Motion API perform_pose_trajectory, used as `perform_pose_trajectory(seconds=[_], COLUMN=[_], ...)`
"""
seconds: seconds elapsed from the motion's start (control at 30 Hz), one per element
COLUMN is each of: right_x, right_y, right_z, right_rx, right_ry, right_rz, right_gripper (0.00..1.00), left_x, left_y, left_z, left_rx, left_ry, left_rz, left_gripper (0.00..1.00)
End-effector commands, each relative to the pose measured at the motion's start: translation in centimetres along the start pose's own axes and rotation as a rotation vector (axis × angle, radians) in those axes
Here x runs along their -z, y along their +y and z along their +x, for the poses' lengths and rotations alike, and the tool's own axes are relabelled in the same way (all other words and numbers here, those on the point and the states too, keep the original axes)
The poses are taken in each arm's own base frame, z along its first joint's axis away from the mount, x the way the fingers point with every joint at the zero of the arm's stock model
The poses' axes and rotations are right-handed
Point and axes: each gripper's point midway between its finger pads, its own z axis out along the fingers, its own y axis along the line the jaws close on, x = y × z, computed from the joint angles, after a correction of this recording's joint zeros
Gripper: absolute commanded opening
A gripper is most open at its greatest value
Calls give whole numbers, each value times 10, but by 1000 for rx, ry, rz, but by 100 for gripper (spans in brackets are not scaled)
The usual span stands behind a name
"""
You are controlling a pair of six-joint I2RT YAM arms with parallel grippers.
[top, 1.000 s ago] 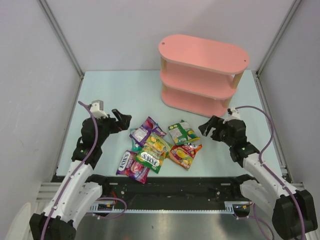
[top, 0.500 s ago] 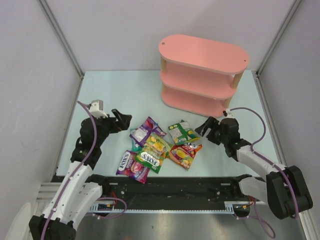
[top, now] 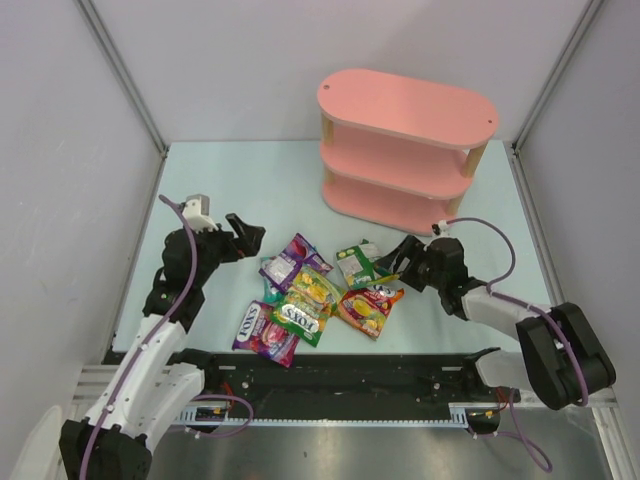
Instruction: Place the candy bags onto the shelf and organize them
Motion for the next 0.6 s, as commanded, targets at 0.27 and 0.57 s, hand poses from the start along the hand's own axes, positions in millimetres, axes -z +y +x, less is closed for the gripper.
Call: perform_pose_trajectory(seconds=[0.27, 0.57], right_x=[-30, -37], right_y=[18, 24], right_z=[27, 34], right_rx=[-75, -87], right_ry=[95, 115], right_rz=[-118, -159], right_gripper=[81, 69], left_x=[5, 20], left_y=[-11, -8], left_z=[-26, -26], left_rx=[-53, -51], left_ry=[-49, -70], left_rz=[16, -6], left_gripper=[100, 100])
